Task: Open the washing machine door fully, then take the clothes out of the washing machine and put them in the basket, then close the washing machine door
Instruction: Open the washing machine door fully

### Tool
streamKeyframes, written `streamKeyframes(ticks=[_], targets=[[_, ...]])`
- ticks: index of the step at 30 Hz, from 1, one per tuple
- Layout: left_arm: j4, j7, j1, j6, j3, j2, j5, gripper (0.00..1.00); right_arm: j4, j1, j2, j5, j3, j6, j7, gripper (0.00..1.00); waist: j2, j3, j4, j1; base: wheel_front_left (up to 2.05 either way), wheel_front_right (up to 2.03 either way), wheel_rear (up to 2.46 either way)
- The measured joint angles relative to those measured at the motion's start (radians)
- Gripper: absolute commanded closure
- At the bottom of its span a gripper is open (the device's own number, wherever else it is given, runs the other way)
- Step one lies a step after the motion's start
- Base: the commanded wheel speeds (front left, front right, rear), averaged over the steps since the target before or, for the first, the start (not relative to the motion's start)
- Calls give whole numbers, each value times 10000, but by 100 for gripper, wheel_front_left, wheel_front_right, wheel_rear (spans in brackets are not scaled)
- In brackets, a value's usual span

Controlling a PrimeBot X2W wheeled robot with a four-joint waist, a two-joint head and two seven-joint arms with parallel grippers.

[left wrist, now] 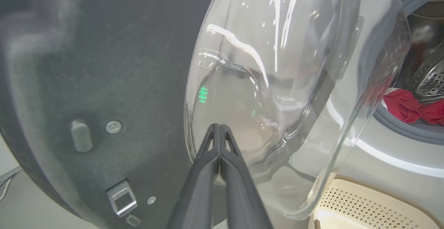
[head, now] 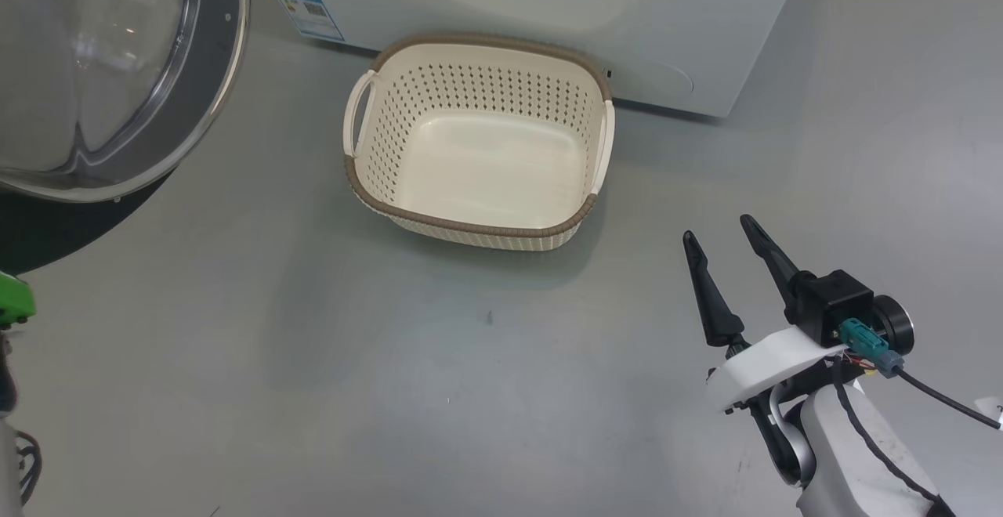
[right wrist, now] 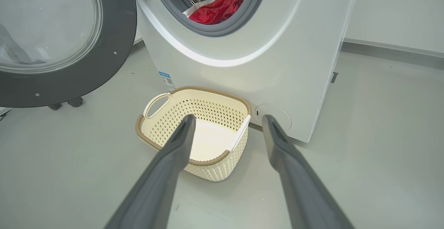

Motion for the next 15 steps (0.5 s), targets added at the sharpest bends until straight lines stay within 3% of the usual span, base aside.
streamKeyframes(ticks=[15], targets=[[-1175,-29,771,-265,-970,-619,842,100,280,462,276,807,-288,90,-84,0,1,-1500,-484,0,0,0,0]])
